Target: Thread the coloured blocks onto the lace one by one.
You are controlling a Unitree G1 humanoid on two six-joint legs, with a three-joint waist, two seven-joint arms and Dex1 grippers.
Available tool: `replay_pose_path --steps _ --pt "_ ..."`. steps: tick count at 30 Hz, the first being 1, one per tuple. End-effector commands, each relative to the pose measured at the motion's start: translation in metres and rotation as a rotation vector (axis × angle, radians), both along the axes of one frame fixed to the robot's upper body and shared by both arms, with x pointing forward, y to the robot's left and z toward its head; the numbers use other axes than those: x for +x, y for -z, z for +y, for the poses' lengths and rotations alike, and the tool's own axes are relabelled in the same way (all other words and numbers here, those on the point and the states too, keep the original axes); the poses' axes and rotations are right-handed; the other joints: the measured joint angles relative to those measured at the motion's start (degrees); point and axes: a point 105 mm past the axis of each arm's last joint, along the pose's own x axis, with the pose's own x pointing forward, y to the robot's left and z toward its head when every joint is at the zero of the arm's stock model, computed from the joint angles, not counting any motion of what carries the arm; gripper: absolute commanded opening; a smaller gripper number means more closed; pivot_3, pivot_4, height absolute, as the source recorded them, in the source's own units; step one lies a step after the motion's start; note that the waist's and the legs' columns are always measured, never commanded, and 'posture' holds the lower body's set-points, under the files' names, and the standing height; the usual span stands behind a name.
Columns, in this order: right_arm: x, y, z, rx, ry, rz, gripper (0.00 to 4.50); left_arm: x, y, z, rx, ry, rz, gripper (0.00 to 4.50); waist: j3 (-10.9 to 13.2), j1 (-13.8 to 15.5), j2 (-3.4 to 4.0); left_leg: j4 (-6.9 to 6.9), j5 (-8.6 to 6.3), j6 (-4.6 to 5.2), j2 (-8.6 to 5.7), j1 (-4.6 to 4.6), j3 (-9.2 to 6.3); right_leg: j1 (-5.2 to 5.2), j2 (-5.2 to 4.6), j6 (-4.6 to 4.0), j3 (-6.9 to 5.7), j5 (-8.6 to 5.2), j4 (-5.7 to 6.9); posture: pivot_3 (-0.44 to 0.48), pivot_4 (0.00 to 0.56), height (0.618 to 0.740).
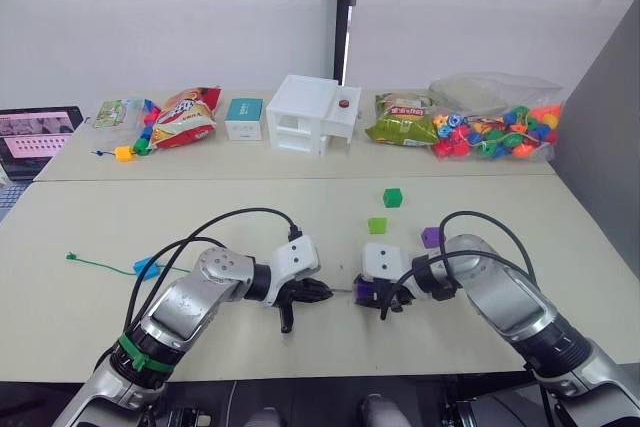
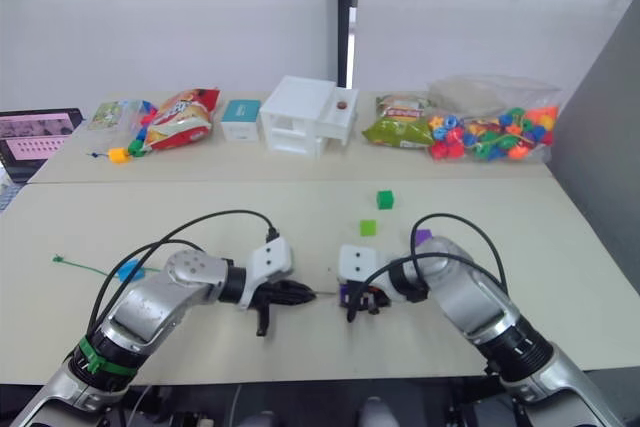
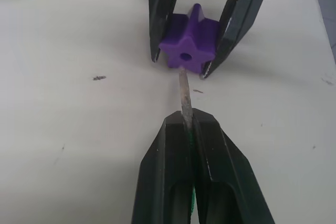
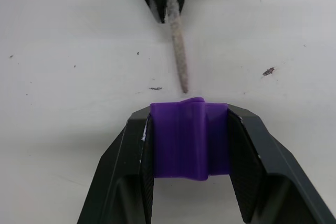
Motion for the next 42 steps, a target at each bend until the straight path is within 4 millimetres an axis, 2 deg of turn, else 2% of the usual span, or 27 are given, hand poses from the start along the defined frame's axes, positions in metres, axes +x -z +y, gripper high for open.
replay_pose_path --steps 1,7,20,33,42 --pt "-0.003 0.002 -0.001 -0.01 -0.007 0.005 1.36 -0.002 -0.007 -0.002 -0.031 0.005 -0.022 0.0 0.0 0.0 0.0 0.0 0.0 0.0 0.0 0.0 0.0 0.0 0.0 0.0 0.0 0.0 0.0 0.0 0.15 0.74" --pt "-0.004 0.002 -0.002 -0.013 -0.006 0.009 1.36 -0.003 -0.004 -0.003 -0.032 0.003 -0.015 0.0 0.0 0.06 0.0 0.0 0.0 0.0 0.0 0.0 0.0 0.0 0.0 0.0 0.0 0.0 0.0 0.0 0.15 0.74" --pt "-0.006 0.001 -0.001 -0.012 -0.005 0.017 1.36 -0.004 -0.004 -0.024 -0.071 0.033 -0.007 0.0 0.0 0.22 0.0 0.0 0.0 0.0 -0.01 -0.01 0.0 0.0 -0.01 0.0 0.0 0.0 -0.01 0.0 0.15 0.74" --pt "-0.007 -0.001 0.0 -0.007 0.003 0.023 1.36 -0.005 0.0 -0.06 -0.062 0.166 -0.022 0.0 0.0 1.53 -0.01 0.05 0.0 -0.01 -0.05 0.01 0.02 0.08 -0.03 0.0 0.0 0.0 -0.04 0.0 0.15 0.74" --pt "-0.016 -0.001 0.005 0.022 -0.027 0.057 1.36 -0.002 -0.001 -0.06 -0.047 0.177 -0.035 0.0 -0.01 1.56 -0.01 0.07 0.0 0.0 -0.05 0.0 0.01 0.1 -0.03 0.01 0.0 0.0 -0.05 0.0 0.15 0.74"
